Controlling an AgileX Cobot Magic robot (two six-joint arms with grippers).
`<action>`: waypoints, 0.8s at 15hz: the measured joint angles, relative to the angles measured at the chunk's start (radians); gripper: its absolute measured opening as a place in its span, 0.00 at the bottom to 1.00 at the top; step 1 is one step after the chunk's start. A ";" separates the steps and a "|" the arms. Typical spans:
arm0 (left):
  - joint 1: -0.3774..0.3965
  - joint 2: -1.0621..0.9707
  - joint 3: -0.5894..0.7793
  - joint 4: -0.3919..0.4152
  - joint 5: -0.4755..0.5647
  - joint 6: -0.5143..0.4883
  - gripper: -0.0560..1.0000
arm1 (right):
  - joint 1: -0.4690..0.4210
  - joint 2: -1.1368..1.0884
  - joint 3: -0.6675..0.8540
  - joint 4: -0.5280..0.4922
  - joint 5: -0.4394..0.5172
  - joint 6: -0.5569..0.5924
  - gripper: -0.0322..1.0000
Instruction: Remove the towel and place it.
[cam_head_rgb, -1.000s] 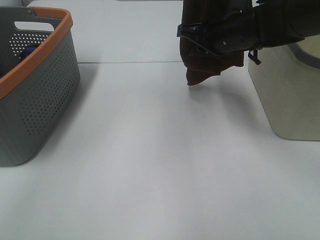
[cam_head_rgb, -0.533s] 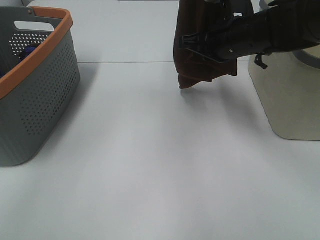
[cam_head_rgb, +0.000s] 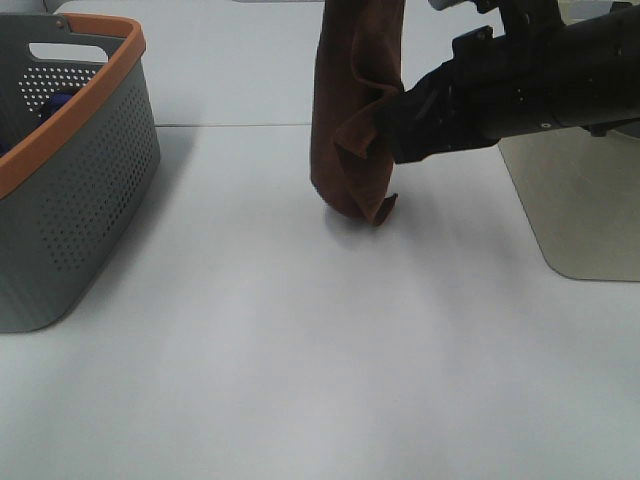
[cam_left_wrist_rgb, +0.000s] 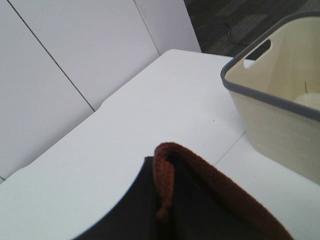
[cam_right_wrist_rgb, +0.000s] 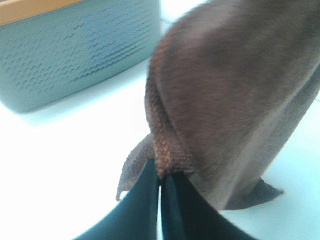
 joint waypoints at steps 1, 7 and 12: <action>0.000 0.000 0.000 0.001 0.043 0.032 0.06 | 0.000 -0.020 0.004 -0.080 0.028 0.061 0.05; -0.005 -0.039 0.000 -0.020 0.384 0.152 0.06 | 0.000 -0.097 0.003 -0.830 0.260 0.684 0.05; -0.016 -0.040 0.000 -0.142 0.532 0.219 0.06 | 0.001 -0.139 -0.042 -1.265 0.410 1.053 0.05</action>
